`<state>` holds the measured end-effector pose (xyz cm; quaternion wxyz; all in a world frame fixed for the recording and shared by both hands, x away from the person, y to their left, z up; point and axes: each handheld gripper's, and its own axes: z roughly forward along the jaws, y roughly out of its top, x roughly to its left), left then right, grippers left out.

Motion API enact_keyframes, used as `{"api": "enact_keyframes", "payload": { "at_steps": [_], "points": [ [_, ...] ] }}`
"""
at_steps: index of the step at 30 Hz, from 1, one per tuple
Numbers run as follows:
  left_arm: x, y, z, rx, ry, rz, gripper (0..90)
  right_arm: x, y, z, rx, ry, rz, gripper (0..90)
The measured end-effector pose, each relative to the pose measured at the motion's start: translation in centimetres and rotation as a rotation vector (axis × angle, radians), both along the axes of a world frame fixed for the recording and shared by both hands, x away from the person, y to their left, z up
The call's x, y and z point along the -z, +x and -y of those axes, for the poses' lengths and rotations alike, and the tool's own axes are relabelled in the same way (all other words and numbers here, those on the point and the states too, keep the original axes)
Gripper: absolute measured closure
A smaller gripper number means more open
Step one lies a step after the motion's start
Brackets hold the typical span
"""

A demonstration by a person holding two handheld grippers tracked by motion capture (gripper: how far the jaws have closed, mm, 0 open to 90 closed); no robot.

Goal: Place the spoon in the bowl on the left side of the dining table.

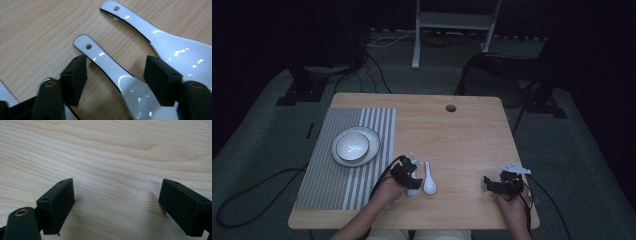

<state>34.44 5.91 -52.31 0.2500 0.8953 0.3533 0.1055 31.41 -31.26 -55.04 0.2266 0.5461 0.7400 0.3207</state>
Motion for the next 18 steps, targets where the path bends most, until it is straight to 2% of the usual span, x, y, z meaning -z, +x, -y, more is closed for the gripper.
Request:
{"api": "enact_keyframes", "payload": {
  "at_steps": [5, 7, 9, 12, 14, 18],
  "points": [
    [-0.12, -0.16, -0.04, 0.02, 0.012, -0.011, 36.9, 0.0, 0.0, 0.0, 0.0, 0.0, 0.0, 12.7],
    [-0.22, -0.21, -0.15, 0.028, 0.009, -0.011, 43.5, 0.0, 0.0, 0.0, 0.0, 0.0, 0.0, 12.7],
    [-0.23, -0.21, -0.34, 0.023, -0.006, -0.004, 54.4, 0.0, 0.0, 0.0, 0.0, 0.0, 0.0, 12.7],
    [-0.24, -0.1, -0.58, 0.018, -0.01, 0.001, 61.9, 0.0, 0.0, 0.0, 0.0, 0.0, 0.0, 12.7],
    [-0.25, -0.05, -0.67, 0.026, -0.015, 0.001, 69.9, 0.0, 0.0, 0.0, 0.0, 0.0, 0.0, 12.7],
    [-0.25, 0.02, -0.6, 0.021, -0.019, 0.001, 72.1, 0.0, 0.0, 0.0, 0.0, 0.0, 0.0, 12.6]
  ]
}}
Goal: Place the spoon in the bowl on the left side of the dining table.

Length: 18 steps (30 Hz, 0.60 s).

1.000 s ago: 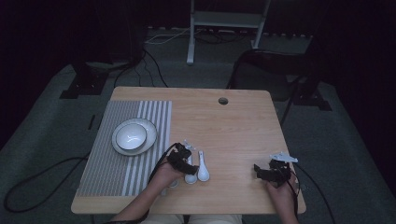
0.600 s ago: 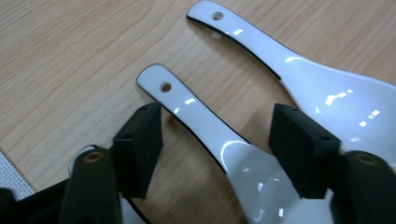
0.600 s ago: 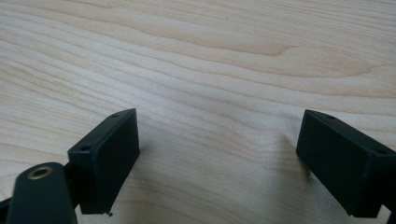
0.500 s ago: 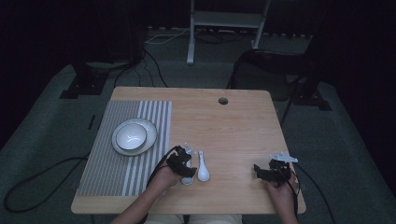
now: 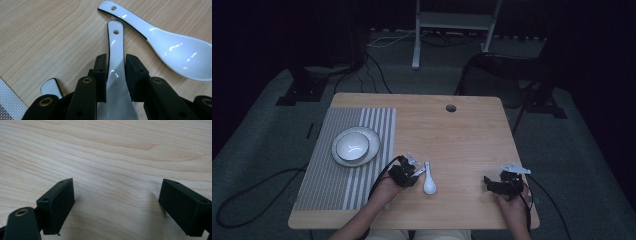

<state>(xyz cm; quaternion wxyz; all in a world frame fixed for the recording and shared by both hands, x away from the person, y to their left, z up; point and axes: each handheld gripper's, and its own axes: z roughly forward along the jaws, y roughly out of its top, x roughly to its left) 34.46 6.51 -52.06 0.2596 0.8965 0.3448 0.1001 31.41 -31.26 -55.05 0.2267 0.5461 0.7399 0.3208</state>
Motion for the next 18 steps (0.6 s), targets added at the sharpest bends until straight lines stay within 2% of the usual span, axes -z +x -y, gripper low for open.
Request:
{"api": "enact_keyframes", "payload": {
  "at_steps": [10, 18],
  "points": [
    [-0.21, -0.02, 0.04, 0.007, 0.016, -0.005, 73.6, 0.0, 0.0, 0.0, 0.0, 0.0, 0.0, 12.7],
    [-0.65, 0.16, 0.62, 0.052, 0.075, -0.014, 73.8, 0.0, 0.0, 0.0, 0.0, 0.0, 0.0, 12.7]
  ]
}}
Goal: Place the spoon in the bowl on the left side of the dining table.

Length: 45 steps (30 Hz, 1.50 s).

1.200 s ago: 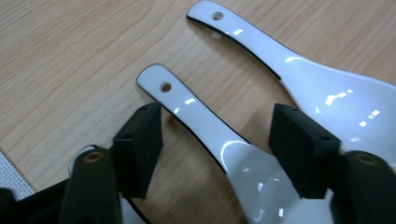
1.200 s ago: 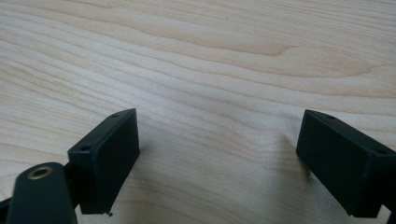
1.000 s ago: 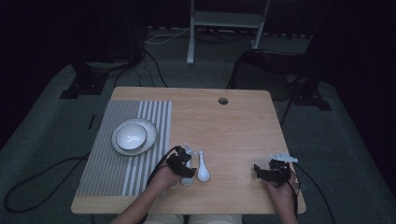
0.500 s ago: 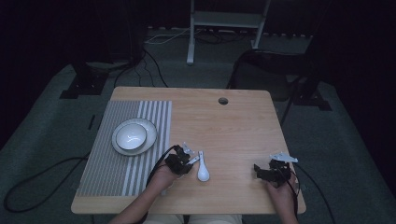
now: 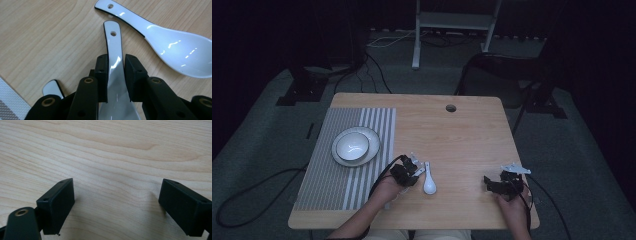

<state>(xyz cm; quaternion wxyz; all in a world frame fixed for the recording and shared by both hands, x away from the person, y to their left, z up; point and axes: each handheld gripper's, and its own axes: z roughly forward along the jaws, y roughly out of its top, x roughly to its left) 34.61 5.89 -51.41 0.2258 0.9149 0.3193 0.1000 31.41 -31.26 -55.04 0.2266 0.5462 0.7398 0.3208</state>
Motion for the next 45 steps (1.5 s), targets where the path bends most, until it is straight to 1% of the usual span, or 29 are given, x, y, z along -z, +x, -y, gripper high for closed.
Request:
{"api": "enact_keyframes", "payload": {
  "at_steps": [3, 4, 6, 7, 8, 9, 11, 13, 16, 17, 18, 19, 20, 21, 22, 23, 25, 26, 27, 28, 30, 31, 32, 33, 35, 39, 40, 41, 45],
  "points": [
    [-0.2, 0.0, -0.2, -0.011, -0.025, -0.003, 74.0, 0.0, 0.0, 0.0, 0.0, 0.0, 0.0, 12.7],
    [-0.3, 0.0, -0.3, -0.02, -0.031, 0.004, 74.1, 0.0, 0.0, 0.0, 0.0, 0.0, 0.0, 12.7],
    [-0.5, 0.0, -0.5, -0.027, -0.046, 0.004, 74.3, 0.0, 0.0, 0.0, 0.0, 0.0, 0.0, 12.7],
    [-0.6, 0.0, -0.7, -0.037, -0.067, 0.01, 76.6, 0.0, 0.0, 0.0, 0.0, 0.0, 0.0, 12.7],
    [-0.8, 0.0, -0.9, -0.042, -0.075, 0.02, 85.4, 0.0, 0.0, 0.0, 0.0, 0.0, 0.0, 12.7],
    [-1.0, 0.0, -1.1, -0.045, -0.086, 0.022, 85.5, 0.0, 0.0, 0.0, 0.0, 0.0, 0.001, 12.7],
    [-1.2, 0.1, -1.2, -0.049, -0.079, 0.023, 85.6, 0.0, 0.0, 0.0, 0.0, 0.0, 0.0, 12.7],
    [-1.0, 0.3, -1.3, -0.046, -0.077, 0.007, 85.6, 0.0, 0.0, 0.0, 0.001, 0.0, 0.0, 12.7],
    [-1.0, 0.3, -1.2, -0.038, -0.072, 0.005, 85.7, 0.0, 0.0, 0.0, 0.001, 0.0, 0.0, 12.7],
    [-1.0, 0.3, -1.2, -0.039, -0.071, 0.011, 85.7, 0.0, 0.0, 0.0, 0.001, 0.0, 0.0, 12.7],
    [-1.1, 0.3, -1.2, -0.034, -0.075, 0.012, 85.7, 0.0, 0.0, 0.0, 0.001, 0.0, 0.0, 12.7],
    [-1.2, 0.3, -1.2, -0.037, -0.09, 0.01, 85.7, 0.0, 0.0, 0.0, 0.0, 0.0, 0.0, 12.7],
    [-1.4, 0.3, -1.3, -0.043, -0.102, 0.015, 85.7, 0.0, 0.0, 0.0, 0.001, 0.0, 0.0, 12.7],
    [-1.5, 0.2, -1.3, -0.042, -0.101, 0.026, 85.8, 0.0, 0.0, 0.0, 0.001, 0.001, 0.0, 12.7],
    [-1.8, 0.1, -1.4, -0.051, -0.113, 0.04, 85.8, 0.0, 0.0, 0.0, 0.001, 0.001, 0.0, 12.7],
    [-2.1, 0.1, -1.4, -0.048, -0.115, 0.041, 85.8, 0.0, 0.0, 0.0, 0.0, 0.0, 0.0, 12.7],
    [-2.5, 0.0, -1.5, -0.055, -0.125, 0.059, 85.8, 0.0, 0.0, 0.0, 0.001, 0.0, 0.0, 12.7],
    [-2.7, 0.0, -1.5, -0.049, -0.123, 0.06, 85.8, 0.0, 0.0, 0.0, 0.001, 0.0, 0.0, 12.7],
    [-2.9, 0.0, -1.6, -0.052, -0.131, 0.07, 85.8, 0.0, 0.0, 0.0, 0.001, 0.0, 0.0, 12.7],
    [-3.1, 0.0, -1.6, -0.05, -0.138, 0.065, 85.8, 0.0, 0.0, 0.0, 0.001, 0.0, 0.0, 12.7],
    [-3.5, -0.1, -1.8, -0.055, -0.146, 0.081, 85.8, 0.0, 0.0, 0.0, 0.0, 0.0, 0.0, 12.7],
    [-3.8, 0.0, -1.9, -0.048, -0.155, 0.079, 85.8, 0.0, 0.0, 0.0, 0.0, 0.0, 0.0, 12.7],
    [-3.8, 0.0, -1.9, -0.048, -0.155, 0.079, 85.8, 0.0, 0.0, 0.0, 0.0, 0.0, 0.0, 12.7],
    [-4.3, 0.1, -2.2, -0.054, -0.169, 0.089, 85.8, 0.0, 0.0, 0.0, 0.0, 0.0, 0.001, 12.7],
    [-4.7, 0.1, -2.5, -0.067, -0.182, 0.099, 85.8, 0.0, 0.0, 0.0, 0.001, 0.0, 0.0, 12.7],
    [-5.5, 0.3, -3.2, -0.073, -0.184, 0.118, 85.8, 0.0, 0.0, 0.0, 0.0, 0.0, 0.001, 12.7],
    [-5.7, 0.4, -3.5, -0.083, -0.19, 0.126, 85.8, 0.0, 0.0, 0.0, 0.0, 0.0, 0.0, 12.7],
    [-5.8, 0.5, -3.8, -0.084, -0.188, 0.126, 85.8, 0.0, 0.0, 0.0, 0.001, 0.0, 0.0, 12.7],
    [-6.4, 0.9, -4.9, -0.117, -0.21, 0.136, 85.8, 0.0, 0.0, 0.0, 0.001, 0.0, 0.0, 12.7]
  ]
}}
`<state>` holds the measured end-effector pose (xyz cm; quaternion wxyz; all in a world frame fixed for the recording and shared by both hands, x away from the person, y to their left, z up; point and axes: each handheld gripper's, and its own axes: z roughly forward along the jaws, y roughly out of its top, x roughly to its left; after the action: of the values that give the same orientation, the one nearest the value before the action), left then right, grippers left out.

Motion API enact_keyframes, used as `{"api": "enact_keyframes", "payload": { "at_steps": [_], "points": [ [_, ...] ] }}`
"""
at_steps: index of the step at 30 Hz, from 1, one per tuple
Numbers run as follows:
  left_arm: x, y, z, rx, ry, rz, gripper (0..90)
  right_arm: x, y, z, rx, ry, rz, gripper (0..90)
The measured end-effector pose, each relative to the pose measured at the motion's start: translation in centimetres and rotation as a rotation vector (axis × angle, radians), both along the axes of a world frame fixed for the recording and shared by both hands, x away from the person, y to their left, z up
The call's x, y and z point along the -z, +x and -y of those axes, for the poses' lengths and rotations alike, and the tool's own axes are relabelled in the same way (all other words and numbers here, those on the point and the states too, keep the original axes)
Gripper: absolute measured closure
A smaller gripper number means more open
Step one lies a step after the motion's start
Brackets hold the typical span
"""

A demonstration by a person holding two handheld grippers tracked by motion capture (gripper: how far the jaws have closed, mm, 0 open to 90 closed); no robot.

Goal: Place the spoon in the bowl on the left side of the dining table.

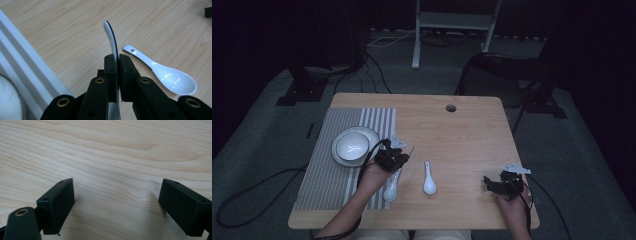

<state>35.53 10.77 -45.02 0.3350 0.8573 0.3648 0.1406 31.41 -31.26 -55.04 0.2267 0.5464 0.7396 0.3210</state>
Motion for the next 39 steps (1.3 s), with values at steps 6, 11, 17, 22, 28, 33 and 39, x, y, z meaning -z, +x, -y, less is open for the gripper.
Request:
{"api": "enact_keyframes", "payload": {
  "at_steps": [6, 11, 17, 22, 28, 33, 39],
  "points": [
    [-1.1, 0.6, -2.0, -0.041, -0.006, 0.021, 85.7, 0.0, 0.0, 0.0, 0.002, -0.001, 0.001, 12.8],
    [-1.9, 1.1, -3.9, -0.083, -0.015, 0.036, 85.7, 0.0, 0.0, 0.0, 0.003, -0.001, 0.0, 12.8],
    [-2.8, 1.9, -6.2, -0.131, -0.036, 0.053, 85.8, 0.0, 0.0, 0.0, 0.005, -0.003, 0.001, 12.8],
    [-3.2, 2.8, -8.0, -0.158, -0.018, 0.083, 85.8, 0.0, 0.0, 0.0, 0.005, -0.003, 0.002, 12.8],
    [-3.3, 4.2, -10.1, -0.203, -0.017, 0.084, 85.7, 0.0, 0.0, 0.0, 0.009, -0.003, 0.001, 12.8],
    [-2.5, 5.3, -12.0, -0.267, -0.023, 0.065, 85.8, 0.0, 0.0, 0.0, 0.009, -0.002, 0.001, 12.8],
    [-0.8, 6.3, -13.2, -0.309, -0.028, 0.025, 85.7, 0.0, 0.0, 0.0, 0.008, -0.002, 0.002, 12.8]
  ]
}}
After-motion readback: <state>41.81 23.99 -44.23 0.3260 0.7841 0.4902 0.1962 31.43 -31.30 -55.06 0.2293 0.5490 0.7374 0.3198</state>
